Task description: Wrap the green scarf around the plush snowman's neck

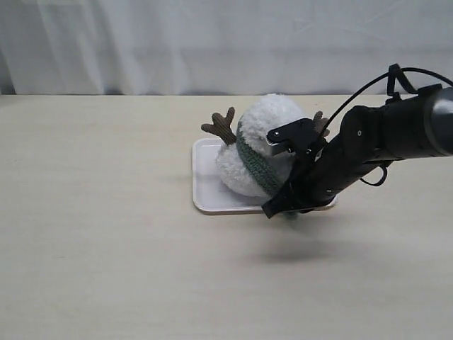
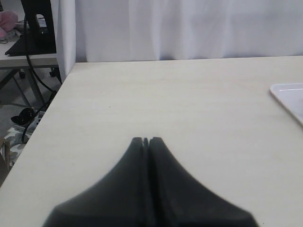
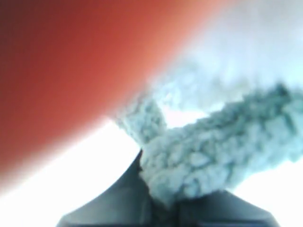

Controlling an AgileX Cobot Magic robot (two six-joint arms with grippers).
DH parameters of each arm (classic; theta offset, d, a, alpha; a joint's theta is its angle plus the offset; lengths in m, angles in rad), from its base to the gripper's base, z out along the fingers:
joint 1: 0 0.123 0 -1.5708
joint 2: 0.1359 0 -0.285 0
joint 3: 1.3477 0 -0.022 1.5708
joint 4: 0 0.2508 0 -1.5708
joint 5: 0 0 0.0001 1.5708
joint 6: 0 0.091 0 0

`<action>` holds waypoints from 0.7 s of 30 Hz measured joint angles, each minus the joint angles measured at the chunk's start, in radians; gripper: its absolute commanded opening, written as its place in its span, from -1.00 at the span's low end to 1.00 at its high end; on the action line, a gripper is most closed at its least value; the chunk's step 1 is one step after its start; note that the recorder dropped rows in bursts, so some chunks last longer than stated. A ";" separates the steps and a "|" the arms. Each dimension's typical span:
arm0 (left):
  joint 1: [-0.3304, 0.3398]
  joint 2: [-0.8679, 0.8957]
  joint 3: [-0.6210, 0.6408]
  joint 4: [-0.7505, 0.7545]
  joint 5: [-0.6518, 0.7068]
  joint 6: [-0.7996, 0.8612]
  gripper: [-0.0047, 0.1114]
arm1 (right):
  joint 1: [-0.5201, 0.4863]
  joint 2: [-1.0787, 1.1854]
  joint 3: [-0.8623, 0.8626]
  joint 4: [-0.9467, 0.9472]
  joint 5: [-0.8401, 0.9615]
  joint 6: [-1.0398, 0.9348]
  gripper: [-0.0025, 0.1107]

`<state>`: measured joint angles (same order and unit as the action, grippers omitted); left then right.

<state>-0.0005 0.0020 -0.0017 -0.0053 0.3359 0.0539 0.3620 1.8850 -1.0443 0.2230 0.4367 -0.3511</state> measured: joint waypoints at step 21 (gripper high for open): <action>0.000 0.000 0.000 0.000 0.000 0.000 -0.92 | 0.000 -0.301 -0.026 0.069 0.548 0.036 0.17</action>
<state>-0.0005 0.0020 -0.0017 -0.0053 0.3359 0.0539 0.3620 1.5844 -1.0699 0.2919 0.9843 -0.3152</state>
